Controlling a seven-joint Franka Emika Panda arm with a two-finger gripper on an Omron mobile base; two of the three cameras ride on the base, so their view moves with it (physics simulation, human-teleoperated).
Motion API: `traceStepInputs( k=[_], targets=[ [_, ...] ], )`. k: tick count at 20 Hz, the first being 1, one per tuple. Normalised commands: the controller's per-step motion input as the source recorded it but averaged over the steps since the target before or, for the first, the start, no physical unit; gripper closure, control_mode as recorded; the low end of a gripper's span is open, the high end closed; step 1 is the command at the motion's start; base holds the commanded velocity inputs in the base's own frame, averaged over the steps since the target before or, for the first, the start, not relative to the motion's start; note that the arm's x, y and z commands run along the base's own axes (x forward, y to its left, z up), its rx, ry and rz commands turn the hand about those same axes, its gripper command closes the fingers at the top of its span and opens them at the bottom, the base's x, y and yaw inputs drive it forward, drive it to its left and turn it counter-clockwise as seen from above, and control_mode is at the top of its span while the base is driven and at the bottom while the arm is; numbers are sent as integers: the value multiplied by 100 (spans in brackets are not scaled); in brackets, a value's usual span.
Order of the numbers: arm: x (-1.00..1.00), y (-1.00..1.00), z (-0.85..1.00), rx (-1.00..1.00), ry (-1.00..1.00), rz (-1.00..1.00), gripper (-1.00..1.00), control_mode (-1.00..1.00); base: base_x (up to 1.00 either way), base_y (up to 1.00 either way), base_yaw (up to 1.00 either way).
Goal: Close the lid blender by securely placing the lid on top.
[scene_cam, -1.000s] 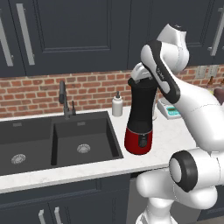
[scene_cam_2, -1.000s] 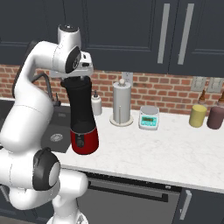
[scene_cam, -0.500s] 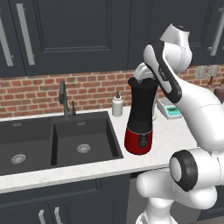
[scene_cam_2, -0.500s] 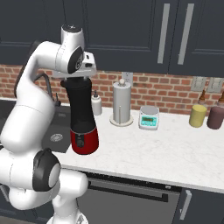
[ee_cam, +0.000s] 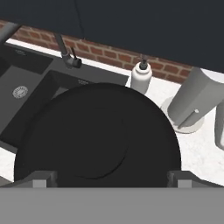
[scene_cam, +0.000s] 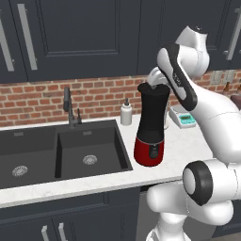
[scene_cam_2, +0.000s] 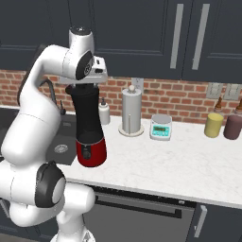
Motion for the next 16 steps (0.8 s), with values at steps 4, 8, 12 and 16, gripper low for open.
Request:
traceStepInputs(
  k=[4, 8, 12, 16],
  targets=[
    [0, -9, 0, 0, 0, -3, -100, -100, 0, 0, 0],
    [0, -14, 0, 0, 0, -4, -100, -100, 0, 0, 0],
    [0, -21, 0, 0, 0, -6, -100, -100, 0, 0, 0],
    [0, -24, 0, 0, -2, -7, -100, -100, 0, 0, 0]
  ],
)
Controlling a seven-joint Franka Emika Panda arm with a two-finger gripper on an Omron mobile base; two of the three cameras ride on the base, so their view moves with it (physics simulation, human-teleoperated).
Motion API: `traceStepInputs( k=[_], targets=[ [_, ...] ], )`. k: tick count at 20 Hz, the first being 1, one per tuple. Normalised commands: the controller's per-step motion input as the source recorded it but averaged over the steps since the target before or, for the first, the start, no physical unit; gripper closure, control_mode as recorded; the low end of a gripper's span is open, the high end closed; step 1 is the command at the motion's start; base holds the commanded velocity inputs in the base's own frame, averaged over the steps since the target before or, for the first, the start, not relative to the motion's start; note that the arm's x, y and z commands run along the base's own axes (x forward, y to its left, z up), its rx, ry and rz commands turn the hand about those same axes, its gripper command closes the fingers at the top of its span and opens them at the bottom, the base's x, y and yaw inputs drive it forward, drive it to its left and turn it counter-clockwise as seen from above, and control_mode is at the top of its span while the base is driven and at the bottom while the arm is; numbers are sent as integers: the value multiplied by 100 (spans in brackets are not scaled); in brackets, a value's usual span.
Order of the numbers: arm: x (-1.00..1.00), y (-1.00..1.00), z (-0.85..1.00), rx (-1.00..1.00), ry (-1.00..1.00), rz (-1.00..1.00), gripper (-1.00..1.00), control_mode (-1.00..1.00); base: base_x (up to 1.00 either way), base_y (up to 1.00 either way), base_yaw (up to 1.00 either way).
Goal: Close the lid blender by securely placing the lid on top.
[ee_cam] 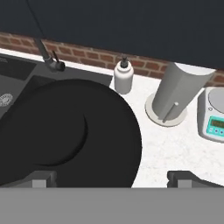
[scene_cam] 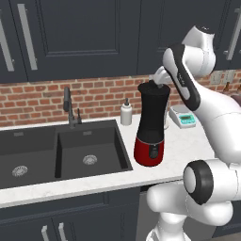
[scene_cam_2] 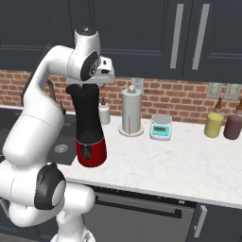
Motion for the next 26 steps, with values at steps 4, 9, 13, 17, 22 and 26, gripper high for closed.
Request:
traceStepInputs(
  k=[4, 9, 13, 17, 22, 26],
  targets=[
    [-3, -15, 1, 0, -3, -5, -100, -100, 0, 0, 0],
    [-29, -2, 23, 0, -5, -1, -100, -100, 0, 0, 0],
    [-55, 0, 42, 0, -11, 0, -100, -100, 0, 0, 0],
    [-61, -8, 37, 0, -13, -1, -100, -100, 0, 0, 0],
    [-46, -49, 11, 0, -7, -10, -100, -100, 0, 0, 0],
    [-36, -68, 0, 1, -7, -13, -100, -100, 0, 0, 0]
  ],
)
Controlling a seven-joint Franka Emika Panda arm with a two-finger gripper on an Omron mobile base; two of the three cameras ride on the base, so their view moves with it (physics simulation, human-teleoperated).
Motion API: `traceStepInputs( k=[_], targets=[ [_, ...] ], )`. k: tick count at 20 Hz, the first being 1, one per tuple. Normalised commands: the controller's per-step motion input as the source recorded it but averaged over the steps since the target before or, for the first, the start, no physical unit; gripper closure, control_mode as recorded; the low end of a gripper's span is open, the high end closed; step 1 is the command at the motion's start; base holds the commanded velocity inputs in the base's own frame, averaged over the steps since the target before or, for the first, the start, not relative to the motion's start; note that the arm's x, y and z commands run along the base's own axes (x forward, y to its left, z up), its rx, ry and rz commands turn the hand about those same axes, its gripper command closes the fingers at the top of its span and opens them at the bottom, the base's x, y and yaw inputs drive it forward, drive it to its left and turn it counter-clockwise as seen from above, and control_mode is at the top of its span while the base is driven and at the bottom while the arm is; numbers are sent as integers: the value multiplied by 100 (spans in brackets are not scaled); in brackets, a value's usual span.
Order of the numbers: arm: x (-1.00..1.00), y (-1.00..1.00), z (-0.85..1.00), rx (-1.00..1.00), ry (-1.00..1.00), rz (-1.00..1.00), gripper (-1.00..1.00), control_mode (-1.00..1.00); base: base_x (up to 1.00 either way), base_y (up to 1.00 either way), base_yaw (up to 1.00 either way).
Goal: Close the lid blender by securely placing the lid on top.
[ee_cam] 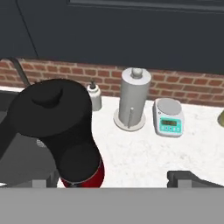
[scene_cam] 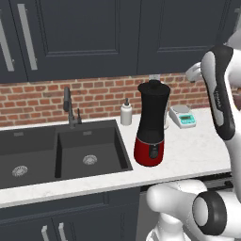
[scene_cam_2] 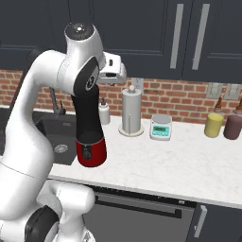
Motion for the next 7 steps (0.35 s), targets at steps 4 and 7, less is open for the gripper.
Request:
traceStepInputs(
  k=[4, 7],
  targets=[
    [-31, -68, 0, 2, -7, -8, -100, -100, 0, 0, 0],
    [-12, -42, 0, 2, -1, -1, -100, -100, 0, 0, 0]
  ],
)
